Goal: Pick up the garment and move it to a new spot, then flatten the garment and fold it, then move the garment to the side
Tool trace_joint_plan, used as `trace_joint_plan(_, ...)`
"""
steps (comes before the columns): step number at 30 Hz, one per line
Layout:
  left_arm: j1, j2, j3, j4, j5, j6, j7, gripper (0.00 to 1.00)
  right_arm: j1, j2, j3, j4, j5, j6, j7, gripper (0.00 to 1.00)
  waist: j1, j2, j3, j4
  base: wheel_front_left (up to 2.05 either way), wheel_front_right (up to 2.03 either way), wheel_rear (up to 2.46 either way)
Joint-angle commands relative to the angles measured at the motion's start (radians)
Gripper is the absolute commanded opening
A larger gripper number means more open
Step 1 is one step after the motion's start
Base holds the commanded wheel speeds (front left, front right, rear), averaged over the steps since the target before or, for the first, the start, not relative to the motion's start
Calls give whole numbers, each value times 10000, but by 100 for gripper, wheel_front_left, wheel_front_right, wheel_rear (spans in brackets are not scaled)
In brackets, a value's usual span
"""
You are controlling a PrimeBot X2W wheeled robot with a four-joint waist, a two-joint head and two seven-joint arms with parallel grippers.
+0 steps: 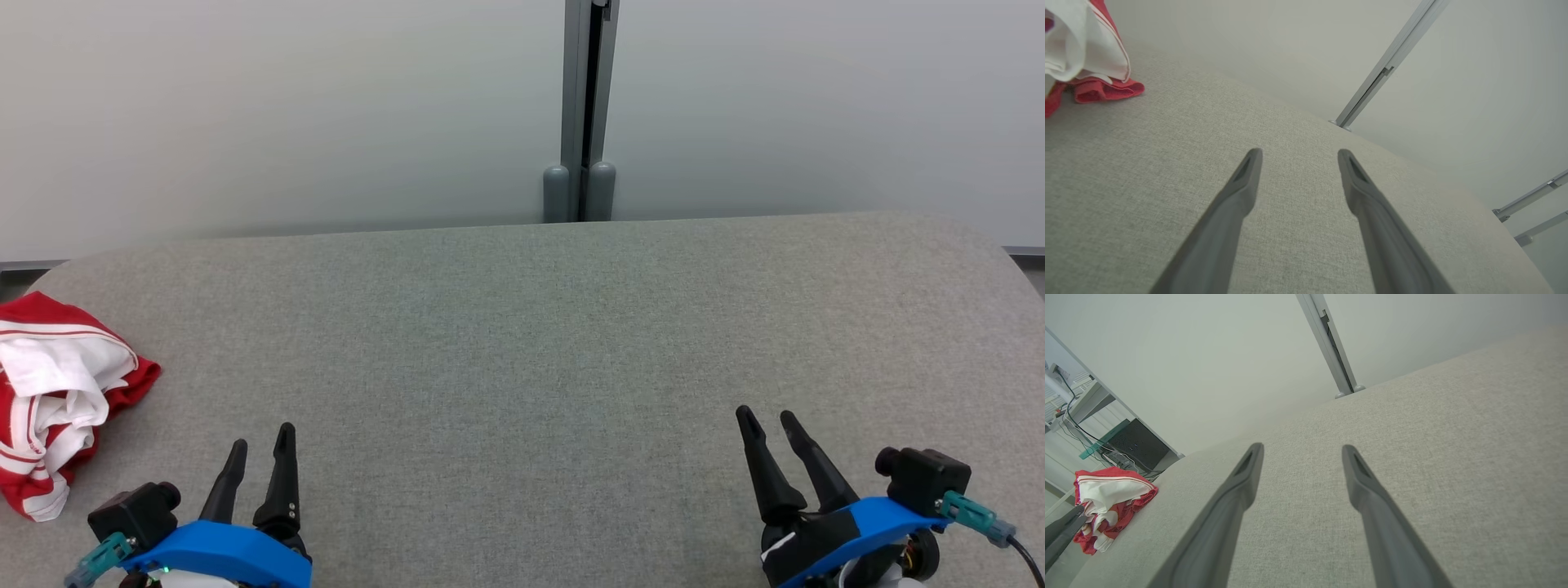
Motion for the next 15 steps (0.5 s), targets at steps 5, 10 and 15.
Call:
trace_joint_plan(5,-54,167,-158,14,705,-64,-212,100,116,48,-76,-225,-820,17,-219,100,0,0,-6,11,0,0,0)
trace_joint_plan(10,-35,255,-292,101,1247,-69,-350,100,182,87,8,-205,-1472,17,-353,100,0,0,-14,23,0,0,0)
trace_joint_plan(15,23,236,-227,283,1698,-73,-473,100,280,209,-163,-230,-2004,18,-480,100,0,0,-35,14,0,0,0)
